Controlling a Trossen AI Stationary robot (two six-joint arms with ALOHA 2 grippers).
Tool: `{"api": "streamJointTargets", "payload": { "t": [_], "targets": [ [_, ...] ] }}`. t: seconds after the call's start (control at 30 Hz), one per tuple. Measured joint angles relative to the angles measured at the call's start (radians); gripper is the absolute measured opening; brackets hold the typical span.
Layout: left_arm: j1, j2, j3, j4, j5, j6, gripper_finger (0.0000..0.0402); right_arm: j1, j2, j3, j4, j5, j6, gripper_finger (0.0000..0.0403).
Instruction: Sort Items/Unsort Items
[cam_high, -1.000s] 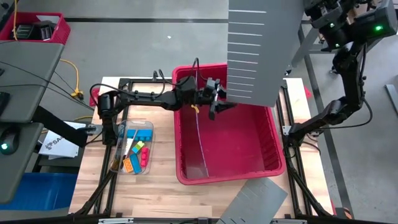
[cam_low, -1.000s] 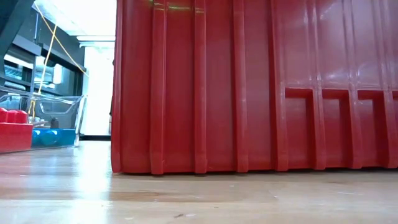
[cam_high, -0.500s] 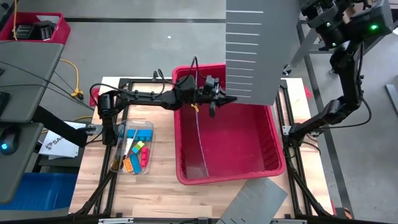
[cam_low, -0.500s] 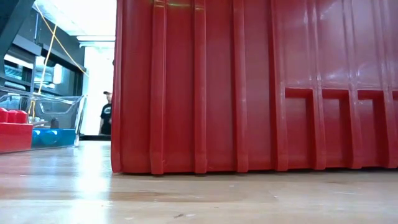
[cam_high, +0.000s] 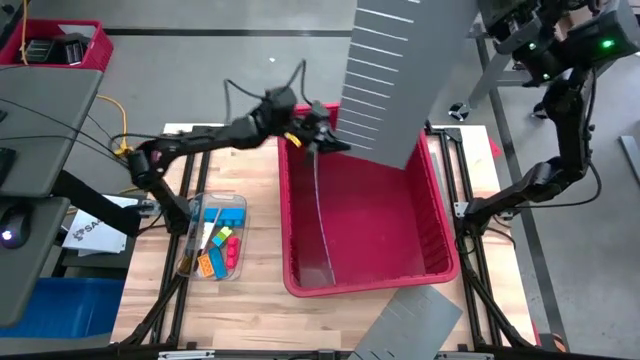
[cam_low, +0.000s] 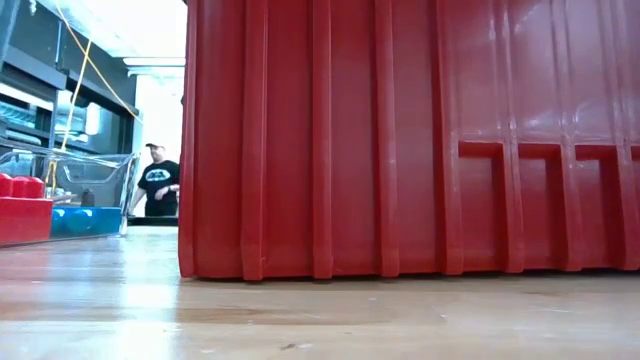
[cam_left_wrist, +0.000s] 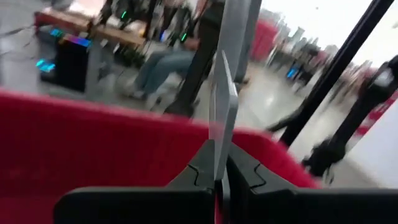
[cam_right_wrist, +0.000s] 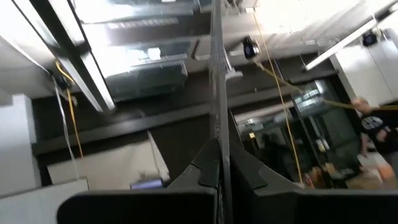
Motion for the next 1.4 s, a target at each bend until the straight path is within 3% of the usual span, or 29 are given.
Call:
{"api": "streamJointTargets", "payload": {
  "t": [0.2,0.33,0.73,1.1,1.4],
  "targets": [
    [0.134,-0.171,0.0,-0.358,0.004,0.235,0.0001,0.0,-0.036,0.0,-0.173,-0.001,-0.018,0.0],
    [0.232,-0.266,0.0,-0.486,-0.019,0.337,0.0001,0.0,-0.062,0.0,-0.316,0.001,-0.015,0.0],
    [0.47,-0.381,-0.002,-0.489,0.015,0.404,0.0,0.0,-0.094,0.002,-0.75,-0.019,0.037,0.0],
    [0.599,-0.385,0.148,-0.612,0.073,0.491,0.0,0.0,-0.108,0.0,-0.831,-0.064,-0.008,0.0],
    [0.662,-0.388,0.165,-0.713,0.066,0.566,0.0,0.001,-0.11,-0.004,-0.843,-0.053,-0.033,0.0031]
  ]
}}
